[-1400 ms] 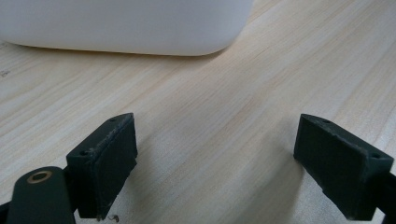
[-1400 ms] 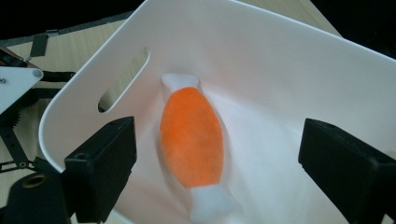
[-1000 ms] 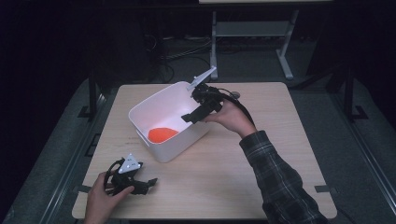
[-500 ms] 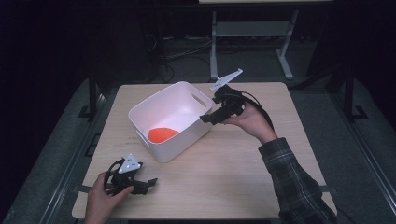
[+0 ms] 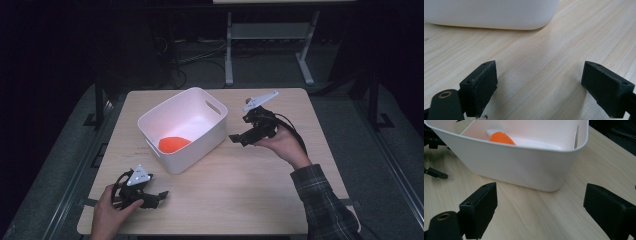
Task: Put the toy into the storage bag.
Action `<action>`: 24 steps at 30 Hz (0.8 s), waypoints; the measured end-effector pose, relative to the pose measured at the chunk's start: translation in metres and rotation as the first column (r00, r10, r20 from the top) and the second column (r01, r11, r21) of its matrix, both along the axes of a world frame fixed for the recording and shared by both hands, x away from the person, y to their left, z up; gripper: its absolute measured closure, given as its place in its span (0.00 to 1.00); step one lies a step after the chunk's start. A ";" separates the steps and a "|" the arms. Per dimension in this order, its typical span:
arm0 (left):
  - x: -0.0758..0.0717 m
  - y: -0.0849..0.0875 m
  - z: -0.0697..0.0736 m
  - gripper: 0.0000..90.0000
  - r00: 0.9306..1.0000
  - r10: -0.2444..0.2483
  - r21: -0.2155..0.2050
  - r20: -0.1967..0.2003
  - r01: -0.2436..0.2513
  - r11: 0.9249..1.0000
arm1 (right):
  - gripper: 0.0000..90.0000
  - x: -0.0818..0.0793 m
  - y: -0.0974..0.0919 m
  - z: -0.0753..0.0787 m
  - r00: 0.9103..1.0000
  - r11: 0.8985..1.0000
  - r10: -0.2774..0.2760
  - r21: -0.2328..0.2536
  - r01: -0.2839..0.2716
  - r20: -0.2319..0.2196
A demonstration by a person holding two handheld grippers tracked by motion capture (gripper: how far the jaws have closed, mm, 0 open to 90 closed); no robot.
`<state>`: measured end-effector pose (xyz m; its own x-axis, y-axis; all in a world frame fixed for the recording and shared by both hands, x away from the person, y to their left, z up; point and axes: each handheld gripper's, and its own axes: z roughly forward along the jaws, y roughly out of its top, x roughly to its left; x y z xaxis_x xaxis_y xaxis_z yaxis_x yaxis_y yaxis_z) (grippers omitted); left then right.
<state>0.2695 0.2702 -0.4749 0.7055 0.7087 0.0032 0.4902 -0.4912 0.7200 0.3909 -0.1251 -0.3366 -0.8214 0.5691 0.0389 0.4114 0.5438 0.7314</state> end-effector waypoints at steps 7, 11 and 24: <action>0.000 0.000 0.000 0.14 1.000 -0.001 0.001 0.001 0.001 1.000 | 0.13 -0.010 -0.017 -0.021 1.000 0.999 -0.028 0.017 0.029 -0.014; 0.000 0.000 0.000 0.14 1.000 -0.001 0.001 0.000 0.001 1.000 | 0.13 -0.017 -0.025 -0.033 0.999 0.998 -0.050 0.030 0.050 -0.021; 0.000 0.000 0.000 0.14 1.000 0.000 -0.001 -0.001 0.000 1.000 | 0.13 -0.043 -0.044 -0.072 0.993 0.993 -0.109 0.044 0.110 -0.037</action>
<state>0.2695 0.2702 -0.4749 0.7053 0.7089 0.0024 0.4907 -0.4907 0.7200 0.3480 -0.1687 -0.4083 -0.7518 0.6526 0.0943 0.4922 0.4603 0.7388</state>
